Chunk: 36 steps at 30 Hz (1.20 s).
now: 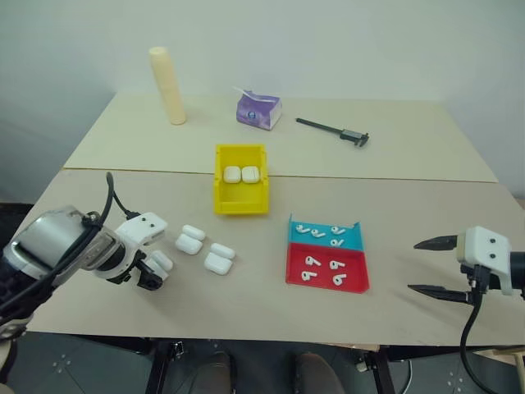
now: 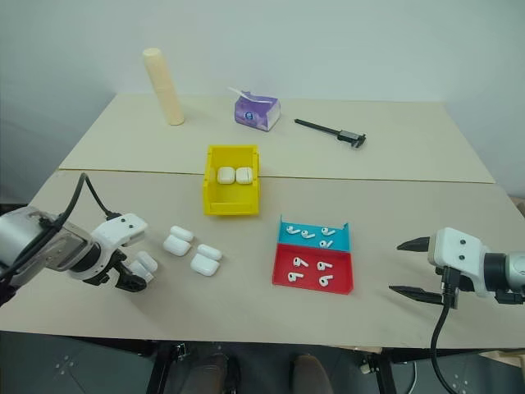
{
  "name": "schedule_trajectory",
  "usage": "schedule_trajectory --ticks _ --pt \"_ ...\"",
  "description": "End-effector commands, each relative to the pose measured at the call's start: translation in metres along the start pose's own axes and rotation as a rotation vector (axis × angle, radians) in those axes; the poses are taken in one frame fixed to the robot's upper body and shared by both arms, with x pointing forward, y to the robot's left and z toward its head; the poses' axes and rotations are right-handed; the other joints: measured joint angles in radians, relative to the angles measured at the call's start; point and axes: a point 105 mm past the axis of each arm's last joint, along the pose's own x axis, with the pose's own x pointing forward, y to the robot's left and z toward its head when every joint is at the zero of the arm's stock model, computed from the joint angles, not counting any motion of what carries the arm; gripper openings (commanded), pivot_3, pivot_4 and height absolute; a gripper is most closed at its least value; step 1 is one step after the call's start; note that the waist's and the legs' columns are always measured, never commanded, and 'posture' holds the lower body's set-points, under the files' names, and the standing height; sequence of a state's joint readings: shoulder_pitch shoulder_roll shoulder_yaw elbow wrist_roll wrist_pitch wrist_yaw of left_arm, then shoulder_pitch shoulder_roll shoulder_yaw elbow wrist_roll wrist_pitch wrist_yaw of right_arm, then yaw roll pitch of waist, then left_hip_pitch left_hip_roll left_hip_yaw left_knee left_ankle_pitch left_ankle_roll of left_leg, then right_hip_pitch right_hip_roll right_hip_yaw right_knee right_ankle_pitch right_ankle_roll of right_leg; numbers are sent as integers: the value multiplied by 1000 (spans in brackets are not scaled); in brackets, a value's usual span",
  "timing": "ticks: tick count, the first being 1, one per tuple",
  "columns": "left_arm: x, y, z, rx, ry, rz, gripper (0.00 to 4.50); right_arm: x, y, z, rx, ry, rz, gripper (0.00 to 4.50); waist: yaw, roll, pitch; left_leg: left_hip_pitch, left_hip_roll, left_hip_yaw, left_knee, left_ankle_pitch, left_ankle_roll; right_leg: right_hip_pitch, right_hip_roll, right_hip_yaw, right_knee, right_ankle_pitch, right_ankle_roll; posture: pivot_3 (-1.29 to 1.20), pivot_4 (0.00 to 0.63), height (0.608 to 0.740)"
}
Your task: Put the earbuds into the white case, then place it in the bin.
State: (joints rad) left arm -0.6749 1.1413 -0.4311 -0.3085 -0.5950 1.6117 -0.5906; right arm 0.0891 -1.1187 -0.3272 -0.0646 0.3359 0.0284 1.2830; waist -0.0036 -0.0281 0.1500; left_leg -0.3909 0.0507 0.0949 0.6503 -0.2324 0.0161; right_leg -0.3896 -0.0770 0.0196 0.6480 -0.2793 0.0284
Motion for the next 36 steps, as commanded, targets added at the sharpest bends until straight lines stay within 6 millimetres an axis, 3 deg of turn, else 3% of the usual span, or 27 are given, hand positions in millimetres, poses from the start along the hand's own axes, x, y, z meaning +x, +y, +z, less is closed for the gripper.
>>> schedule_trajectory --ticks 1,6,15,22,25,29,36 --pt "-6 4 13 1 -41 32 4482 -4 -5 9 -35 -15 -31 4500 3 0 0 0 0 0 0 0 0 0 0 0 0 0 0 0 150 740" --pt "-3 1 19 17 -44 29 4482 -3 -5 9 -32 -14 -30 4500 6 0 0 0 0 -1 0 0 0 0 0 0 0 0 0 0 150 740" --pt "-4 -2 12 42 -18 21 4482 -2 -3 6 -33 -4 -36 4500 6 0 0 0 0 -1 1 0 0 0 0 -1 0 0 0 0 150 740" --pt "5 -6 7 33 -2 10 4482 -1 -5 5 -40 0 -43 4500 7 0 0 0 0 -1 1 0 0 1 0 -1 0 0 0 0 150 740" --pt "6 -6 6 31 2 12 3905 -1 -6 5 -42 -2 -49 4500 7 1 0 1 0 -2 1 0 0 2 0 -1 0 0 0 0 150 740" --pt "9 -3 4 18 12 23 2793 -1 -6 4 -43 1 -50 4500 7 3 -2 2 0 -2 1 0 0 2 0 -1 1 0 0 0 150 740" --pt "-4 2 17 71 -85 123 2784 -4 -9 7 -56 13 -53 4500 10 4 -3 2 0 -2 1 0 0 2 0 -1 1 0 0 0 150 740"
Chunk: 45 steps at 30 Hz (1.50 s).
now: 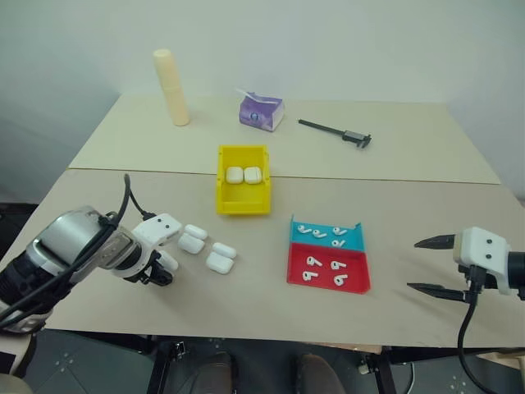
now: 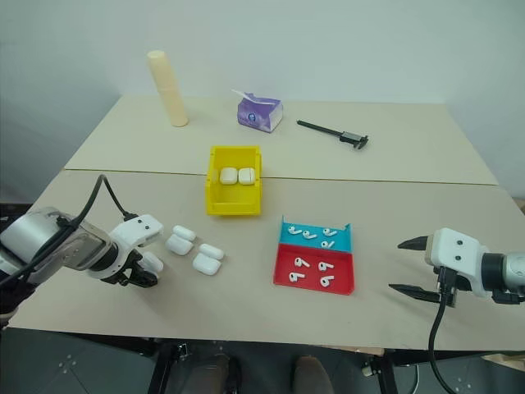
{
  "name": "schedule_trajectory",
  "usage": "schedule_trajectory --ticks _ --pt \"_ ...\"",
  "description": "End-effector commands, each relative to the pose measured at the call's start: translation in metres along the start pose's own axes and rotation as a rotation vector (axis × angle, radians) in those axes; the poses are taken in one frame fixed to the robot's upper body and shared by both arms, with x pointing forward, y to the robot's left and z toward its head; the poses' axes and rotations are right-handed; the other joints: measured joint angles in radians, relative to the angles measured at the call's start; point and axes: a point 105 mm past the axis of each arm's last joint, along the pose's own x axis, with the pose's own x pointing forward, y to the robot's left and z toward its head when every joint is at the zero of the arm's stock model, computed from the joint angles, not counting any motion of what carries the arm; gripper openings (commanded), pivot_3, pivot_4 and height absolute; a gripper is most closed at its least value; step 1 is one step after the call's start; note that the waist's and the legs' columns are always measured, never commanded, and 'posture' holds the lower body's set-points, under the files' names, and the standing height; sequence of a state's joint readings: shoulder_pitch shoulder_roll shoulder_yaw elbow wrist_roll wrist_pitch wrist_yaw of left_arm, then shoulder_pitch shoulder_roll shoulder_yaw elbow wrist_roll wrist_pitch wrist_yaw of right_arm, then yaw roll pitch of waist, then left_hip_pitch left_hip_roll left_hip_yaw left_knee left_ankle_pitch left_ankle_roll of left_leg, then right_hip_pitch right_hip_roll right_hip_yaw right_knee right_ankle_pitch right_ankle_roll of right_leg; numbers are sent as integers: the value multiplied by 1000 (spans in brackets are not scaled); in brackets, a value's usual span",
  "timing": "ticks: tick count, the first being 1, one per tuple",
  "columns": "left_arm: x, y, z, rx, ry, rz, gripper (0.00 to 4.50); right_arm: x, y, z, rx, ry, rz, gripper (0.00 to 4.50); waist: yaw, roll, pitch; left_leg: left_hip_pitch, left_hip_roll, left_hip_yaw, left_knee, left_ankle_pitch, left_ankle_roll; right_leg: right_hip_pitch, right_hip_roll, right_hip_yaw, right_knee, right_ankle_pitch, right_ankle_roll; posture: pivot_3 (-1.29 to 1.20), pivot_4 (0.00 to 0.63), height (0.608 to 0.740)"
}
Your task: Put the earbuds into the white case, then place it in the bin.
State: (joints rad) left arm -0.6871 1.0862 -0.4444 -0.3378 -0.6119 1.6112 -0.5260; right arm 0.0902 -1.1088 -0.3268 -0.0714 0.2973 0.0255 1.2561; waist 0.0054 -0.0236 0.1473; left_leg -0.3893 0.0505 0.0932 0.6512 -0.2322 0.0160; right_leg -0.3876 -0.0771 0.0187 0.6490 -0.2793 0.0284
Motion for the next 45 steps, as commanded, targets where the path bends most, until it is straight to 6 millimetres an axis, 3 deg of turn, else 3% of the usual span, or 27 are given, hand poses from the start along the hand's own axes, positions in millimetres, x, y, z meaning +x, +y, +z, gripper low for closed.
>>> schedule_trajectory --ticks 1,5,9,13,19,23,25,28,30,33,38,39,45 --pt "-16 15 9 34 -94 129 2784 -7 -9 12 -43 -14 -28 4500 0 0 0 0 0 0 0 0 0 0 0 0 0 0 0 0 150 740" --pt "-47 20 19 71 -264 168 2784 -14 -19 31 -85 -32 -36 4500 -7 -3 2 -2 0 0 0 0 0 -2 0 0 0 0 0 0 150 740" --pt "-56 30 24 -8 -430 247 2784 -17 -29 53 -145 16 18 4500 -9 0 1 -2 0 0 0 0 0 -1 -1 0 -1 0 0 0 150 740" --pt "-76 11 46 48 -931 259 2784 -7 -31 76 -217 66 101 4500 -10 -2 2 -2 1 -1 0 0 0 -1 -2 -2 -1 0 -1 0 150 740" --pt "-81 -21 53 214 -1333 211 2784 10 -10 108 -419 97 297 4500 -3 1 1 -3 1 -1 0 0 0 -2 -3 -2 -2 1 -2 0 150 740" --pt "-70 -45 50 258 -1469 79 2784 24 2 123 -518 116 400 4500 1 1 0 -3 1 -1 0 0 0 -1 -4 -3 -2 1 -2 0 150 740" --pt "-61 -55 50 247 -1489 24 2784 31 8 127 -575 132 453 4500 -1 1 0 -3 1 -1 0 -1 1 -1 -4 -3 -2 1 -2 0 150 740" --pt "-48 -63 49 228 -1509 3 2784 41 13 126 -622 161 503 3970 -3 1 0 -3 1 -1 1 -1 1 -2 -4 -3 -2 1 -1 0 150 740" --pt "-38 -68 47 215 -1503 -5 2784 52 15 124 -649 180 504 3330 -3 1 0 -4 1 -1 1 -1 1 -2 -4 -4 -2 1 -1 0 150 740" --pt "-23 -74 43 214 -1443 -39 2784 61 17 116 -690 220 521 3330 -5 1 0 -4 1 -1 2 -1 2 -2 -4 -4 -2 1 -1 0 150 740" --pt "-23 -88 46 218 -1468 -74 2784 80 19 108 -725 258 529 3330 -10 1 0 -4 1 -1 3 -1 2 -2 -3 -4 -1 1 -1 0 150 740" --pt "-23 -89 48 218 -1470 -73 2784 83 20 107 -735 261 532 2956 -10 1 0 -4 1 -1 3 -1 2 -2 -3 -4 -1 1 -1 0 150 740" --pt "-25 -87 55 208 -1481 -46 2784 91 28 97 -756 274 581 2801 -10 1 0 -4 1 -2 3 -2 2 -2 -3 -4 -1 1 -1 0 150 740"
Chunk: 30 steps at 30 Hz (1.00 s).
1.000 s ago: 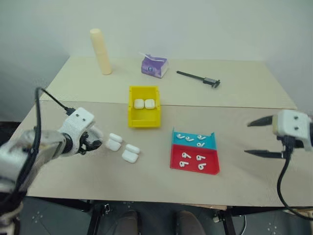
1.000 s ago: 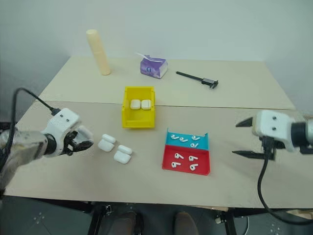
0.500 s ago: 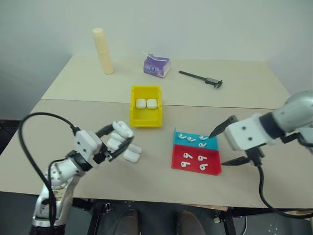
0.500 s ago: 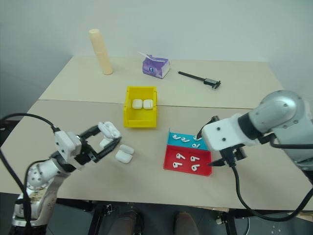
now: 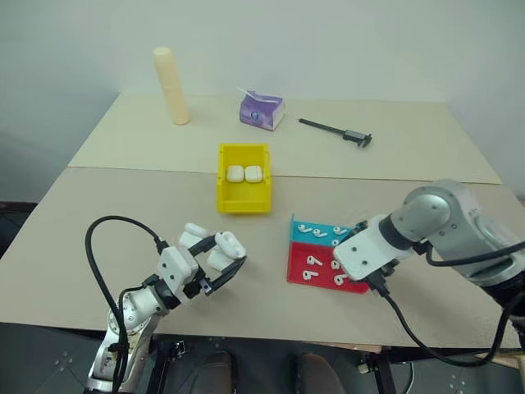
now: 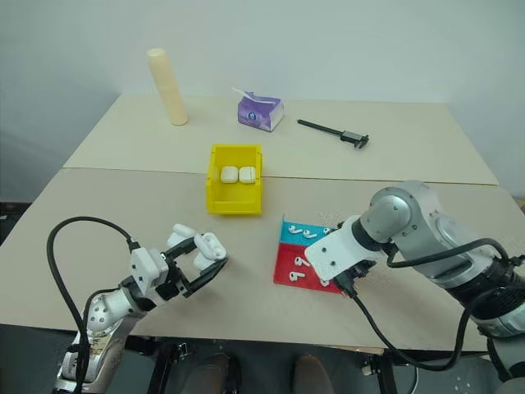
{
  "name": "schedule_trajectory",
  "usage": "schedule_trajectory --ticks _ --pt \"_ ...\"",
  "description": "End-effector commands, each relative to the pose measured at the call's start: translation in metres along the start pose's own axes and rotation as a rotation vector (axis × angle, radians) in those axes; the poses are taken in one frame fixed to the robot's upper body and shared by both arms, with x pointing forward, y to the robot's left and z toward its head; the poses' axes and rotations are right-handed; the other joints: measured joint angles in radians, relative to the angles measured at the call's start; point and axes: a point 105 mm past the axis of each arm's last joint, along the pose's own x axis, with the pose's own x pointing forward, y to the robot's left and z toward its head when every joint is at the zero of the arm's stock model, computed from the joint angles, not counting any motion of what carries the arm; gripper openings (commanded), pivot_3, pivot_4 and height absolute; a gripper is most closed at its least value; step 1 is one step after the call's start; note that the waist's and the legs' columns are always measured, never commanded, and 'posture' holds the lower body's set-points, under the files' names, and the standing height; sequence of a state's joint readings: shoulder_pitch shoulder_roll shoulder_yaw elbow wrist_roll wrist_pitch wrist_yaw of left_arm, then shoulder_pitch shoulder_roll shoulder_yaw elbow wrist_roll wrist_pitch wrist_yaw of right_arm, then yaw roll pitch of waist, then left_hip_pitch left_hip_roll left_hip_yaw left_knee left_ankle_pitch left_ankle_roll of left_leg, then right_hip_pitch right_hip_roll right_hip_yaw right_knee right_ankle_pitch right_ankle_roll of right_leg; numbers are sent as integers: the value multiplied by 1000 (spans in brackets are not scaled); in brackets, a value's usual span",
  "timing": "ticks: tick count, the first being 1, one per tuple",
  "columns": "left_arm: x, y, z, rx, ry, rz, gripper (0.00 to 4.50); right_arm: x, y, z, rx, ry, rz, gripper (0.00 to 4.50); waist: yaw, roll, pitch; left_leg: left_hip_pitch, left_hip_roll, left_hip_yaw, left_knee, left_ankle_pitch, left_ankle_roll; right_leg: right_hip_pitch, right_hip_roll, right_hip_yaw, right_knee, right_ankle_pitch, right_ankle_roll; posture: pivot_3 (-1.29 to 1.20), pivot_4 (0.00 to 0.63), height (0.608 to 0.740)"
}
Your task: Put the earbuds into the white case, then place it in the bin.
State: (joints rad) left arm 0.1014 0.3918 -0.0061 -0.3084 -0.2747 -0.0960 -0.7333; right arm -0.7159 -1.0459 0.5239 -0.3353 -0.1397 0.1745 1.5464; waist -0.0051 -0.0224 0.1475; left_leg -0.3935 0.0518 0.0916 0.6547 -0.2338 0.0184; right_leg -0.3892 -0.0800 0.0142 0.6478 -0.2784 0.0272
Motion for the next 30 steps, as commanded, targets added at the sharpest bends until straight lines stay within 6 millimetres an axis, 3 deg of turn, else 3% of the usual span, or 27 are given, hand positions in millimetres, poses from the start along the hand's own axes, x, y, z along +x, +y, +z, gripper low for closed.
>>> schedule_trajectory --ticks 1,3,30 --pt "8 1 17 45 -57 12 2784 3 3 2 -39 4 27 2573 0 0 0 0 0 0 0 0 0 0 0 0 0 0 0 0 150 740" --pt "10 0 20 40 -75 11 2784 5 1 3 -33 0 16 2133 -2 0 0 0 0 0 1 0 0 0 0 0 0 0 0 0 150 740" --pt "9 -7 18 27 -4 5 2784 33 -3 -10 -61 31 49 2133 -7 0 0 0 1 0 1 -1 1 0 1 0 0 0 0 0 150 740"
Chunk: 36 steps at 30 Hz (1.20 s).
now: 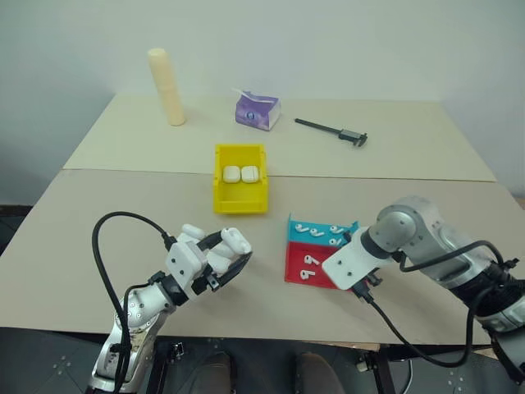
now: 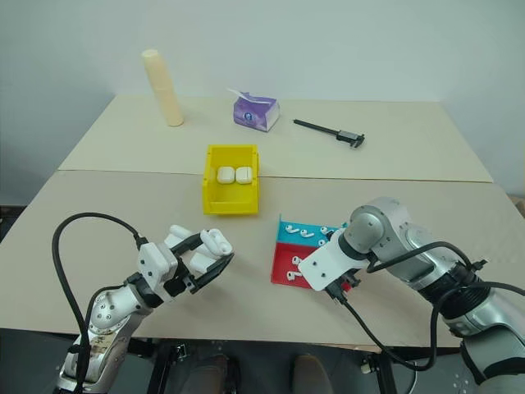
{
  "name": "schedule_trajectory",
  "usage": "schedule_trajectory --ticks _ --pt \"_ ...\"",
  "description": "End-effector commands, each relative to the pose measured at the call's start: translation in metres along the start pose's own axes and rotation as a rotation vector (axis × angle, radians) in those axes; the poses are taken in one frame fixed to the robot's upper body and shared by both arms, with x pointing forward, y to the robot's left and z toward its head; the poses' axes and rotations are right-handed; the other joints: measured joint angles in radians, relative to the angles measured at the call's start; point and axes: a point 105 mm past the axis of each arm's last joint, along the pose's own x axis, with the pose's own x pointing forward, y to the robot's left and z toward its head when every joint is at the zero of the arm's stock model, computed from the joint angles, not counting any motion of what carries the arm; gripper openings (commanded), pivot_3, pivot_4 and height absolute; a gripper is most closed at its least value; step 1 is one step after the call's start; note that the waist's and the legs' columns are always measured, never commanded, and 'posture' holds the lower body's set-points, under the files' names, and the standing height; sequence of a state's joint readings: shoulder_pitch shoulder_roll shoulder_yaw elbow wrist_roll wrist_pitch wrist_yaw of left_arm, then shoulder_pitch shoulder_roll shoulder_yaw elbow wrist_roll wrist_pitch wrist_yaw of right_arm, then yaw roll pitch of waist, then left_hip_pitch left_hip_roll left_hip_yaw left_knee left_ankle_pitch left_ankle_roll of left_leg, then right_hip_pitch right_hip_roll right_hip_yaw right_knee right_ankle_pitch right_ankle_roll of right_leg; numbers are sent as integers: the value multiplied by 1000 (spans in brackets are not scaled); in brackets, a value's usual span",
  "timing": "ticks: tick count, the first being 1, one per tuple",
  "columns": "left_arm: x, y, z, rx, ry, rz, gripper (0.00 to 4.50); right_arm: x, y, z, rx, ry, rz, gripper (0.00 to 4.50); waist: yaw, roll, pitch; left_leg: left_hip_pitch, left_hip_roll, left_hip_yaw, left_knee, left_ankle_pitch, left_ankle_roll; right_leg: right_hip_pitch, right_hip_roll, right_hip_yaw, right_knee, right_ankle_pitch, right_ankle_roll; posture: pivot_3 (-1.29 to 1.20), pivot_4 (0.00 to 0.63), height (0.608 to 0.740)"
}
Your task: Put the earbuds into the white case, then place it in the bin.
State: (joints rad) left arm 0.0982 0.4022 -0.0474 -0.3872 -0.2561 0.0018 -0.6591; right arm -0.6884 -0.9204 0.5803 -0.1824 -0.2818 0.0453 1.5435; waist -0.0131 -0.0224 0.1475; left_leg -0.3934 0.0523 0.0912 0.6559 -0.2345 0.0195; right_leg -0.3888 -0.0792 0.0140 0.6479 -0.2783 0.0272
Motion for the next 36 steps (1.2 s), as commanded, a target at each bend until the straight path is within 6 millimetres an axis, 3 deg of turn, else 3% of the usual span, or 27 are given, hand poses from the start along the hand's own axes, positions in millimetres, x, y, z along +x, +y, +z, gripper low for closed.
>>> schedule_trajectory --ticks 1,29,31,36 --pt "1 -2 13 38 -34 -5 2784 -3 -3 -1 -25 18 -11 2133 1 0 0 0 0 0 0 0 0 0 0 0 0 0 0 0 150 740" --pt "-1 -4 8 34 -1 0 2784 3 5 1 -56 5 25 2133 1 0 0 0 0 0 0 0 0 0 0 0 0 0 0 0 150 740" --pt "-1 -4 8 34 -1 -2 2784 4 5 0 -58 5 19 1752 1 0 0 0 0 0 0 0 0 0 0 0 0 0 0 0 150 740" --pt "-1 -5 8 30 -4 0 2784 5 4 0 -57 7 8 1752 1 0 0 0 0 0 0 0 0 0 0 0 0 0 0 0 150 740"
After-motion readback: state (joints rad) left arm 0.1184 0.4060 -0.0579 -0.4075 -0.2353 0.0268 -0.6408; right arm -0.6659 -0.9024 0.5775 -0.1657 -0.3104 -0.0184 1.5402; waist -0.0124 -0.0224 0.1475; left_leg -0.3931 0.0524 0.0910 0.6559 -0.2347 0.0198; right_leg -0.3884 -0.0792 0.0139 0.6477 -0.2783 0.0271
